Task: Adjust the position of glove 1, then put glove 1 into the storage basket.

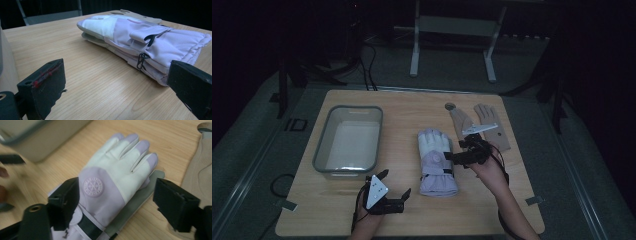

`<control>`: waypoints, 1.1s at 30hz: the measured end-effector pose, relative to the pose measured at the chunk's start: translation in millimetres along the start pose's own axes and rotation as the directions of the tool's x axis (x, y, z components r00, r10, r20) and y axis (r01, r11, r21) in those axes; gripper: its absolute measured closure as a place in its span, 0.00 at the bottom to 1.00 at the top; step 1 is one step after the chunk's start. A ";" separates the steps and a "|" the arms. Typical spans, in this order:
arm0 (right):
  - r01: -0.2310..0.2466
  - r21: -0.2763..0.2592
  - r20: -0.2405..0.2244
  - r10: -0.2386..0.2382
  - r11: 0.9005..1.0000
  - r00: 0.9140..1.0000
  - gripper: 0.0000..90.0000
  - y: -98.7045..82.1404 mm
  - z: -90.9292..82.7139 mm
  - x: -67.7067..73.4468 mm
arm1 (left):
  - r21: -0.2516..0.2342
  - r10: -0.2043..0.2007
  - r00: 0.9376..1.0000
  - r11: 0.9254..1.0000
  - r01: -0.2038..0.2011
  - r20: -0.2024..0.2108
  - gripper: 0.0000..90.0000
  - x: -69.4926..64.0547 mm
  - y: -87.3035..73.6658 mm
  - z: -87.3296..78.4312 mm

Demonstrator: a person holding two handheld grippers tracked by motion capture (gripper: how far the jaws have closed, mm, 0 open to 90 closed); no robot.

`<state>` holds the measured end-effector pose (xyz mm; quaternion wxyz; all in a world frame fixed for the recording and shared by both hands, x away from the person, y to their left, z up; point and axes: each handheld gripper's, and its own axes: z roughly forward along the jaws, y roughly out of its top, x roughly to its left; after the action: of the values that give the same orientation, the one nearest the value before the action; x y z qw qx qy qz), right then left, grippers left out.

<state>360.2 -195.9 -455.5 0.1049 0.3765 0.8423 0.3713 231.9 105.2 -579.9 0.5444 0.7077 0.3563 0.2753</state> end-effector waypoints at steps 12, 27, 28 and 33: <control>0.034 -0.052 0.039 -0.032 0.998 0.999 0.17 -8.7 -8.3 -11.8 | 0.072 -0.080 0.996 0.994 0.078 0.030 0.03 2.7 4.1 2.9; -0.030 -0.019 0.045 0.031 0.999 0.999 0.15 -10.6 0.4 -10.5 | 0.245 -0.128 0.972 0.967 0.077 0.198 0.03 -20.0 60.2 29.5; -0.027 -0.011 0.049 0.027 1.000 0.998 0.16 -10.3 3.2 -9.6 | 0.249 -0.120 0.973 0.966 0.069 0.195 0.03 -20.4 63.4 32.0; -0.033 0.016 0.046 0.032 0.999 0.998 0.17 -8.1 20.1 -9.9 | 0.287 -0.126 0.972 0.956 0.065 0.201 0.03 -17.9 74.9 46.6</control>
<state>371.8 -195.5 -476.3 0.1150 0.3994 0.8365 0.3572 272.8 52.5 -519.4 0.4877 0.7849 0.3640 0.1169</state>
